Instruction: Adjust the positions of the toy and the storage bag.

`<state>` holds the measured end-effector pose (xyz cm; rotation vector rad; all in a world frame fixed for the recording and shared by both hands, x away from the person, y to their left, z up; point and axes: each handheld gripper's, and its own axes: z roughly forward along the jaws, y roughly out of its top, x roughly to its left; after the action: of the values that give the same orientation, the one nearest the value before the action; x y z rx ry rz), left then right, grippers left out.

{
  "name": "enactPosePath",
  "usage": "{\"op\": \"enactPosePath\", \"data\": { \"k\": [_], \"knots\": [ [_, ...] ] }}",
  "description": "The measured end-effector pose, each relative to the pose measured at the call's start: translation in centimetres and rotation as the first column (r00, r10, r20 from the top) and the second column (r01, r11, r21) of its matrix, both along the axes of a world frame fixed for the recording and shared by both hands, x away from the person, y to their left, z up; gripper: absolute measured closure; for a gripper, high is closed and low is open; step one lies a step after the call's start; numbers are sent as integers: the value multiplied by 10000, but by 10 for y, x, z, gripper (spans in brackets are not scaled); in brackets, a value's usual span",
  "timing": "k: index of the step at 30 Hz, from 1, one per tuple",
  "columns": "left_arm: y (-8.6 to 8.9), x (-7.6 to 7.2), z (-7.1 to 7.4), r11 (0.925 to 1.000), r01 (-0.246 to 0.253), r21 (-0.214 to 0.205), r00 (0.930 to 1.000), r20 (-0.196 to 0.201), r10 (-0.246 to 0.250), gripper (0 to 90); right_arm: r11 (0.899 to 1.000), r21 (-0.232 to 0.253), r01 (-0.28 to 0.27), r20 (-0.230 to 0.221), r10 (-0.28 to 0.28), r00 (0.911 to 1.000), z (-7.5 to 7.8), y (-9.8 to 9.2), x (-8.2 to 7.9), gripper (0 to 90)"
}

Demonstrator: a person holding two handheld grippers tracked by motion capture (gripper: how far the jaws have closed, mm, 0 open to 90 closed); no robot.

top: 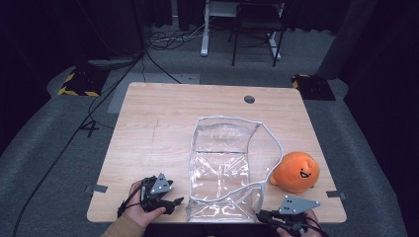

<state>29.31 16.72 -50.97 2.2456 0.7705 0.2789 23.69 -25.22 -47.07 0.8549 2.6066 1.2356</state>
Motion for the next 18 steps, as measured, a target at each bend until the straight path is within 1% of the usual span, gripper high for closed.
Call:
{"op": "enactPosePath", "data": {
  "k": [5,6,10,16,18],
  "knots": [
    [6,4,1,9998,-205,-31,9998,34,205,299,9997,24,252,16,-252,9997,5,-7,1,686],
    [8,5,1,9997,-229,-27,9997,12,229,298,9996,11,299,-40,-299,9995,6,-8,1,657],
    [13,8,1,9993,-376,-11,9993,-37,376,296,9990,-106,438,29,-437,9990,8,-11,3,580],
    [17,8,1,9987,-489,-143,9987,-162,486,288,9973,-152,712,275,-708,9971,17,-17,4,541],
    [18,8,1,9989,-459,-73,9989,-110,458,286,9966,-172,806,366,-800,9961,22,-20,6,539]
  ]
}}
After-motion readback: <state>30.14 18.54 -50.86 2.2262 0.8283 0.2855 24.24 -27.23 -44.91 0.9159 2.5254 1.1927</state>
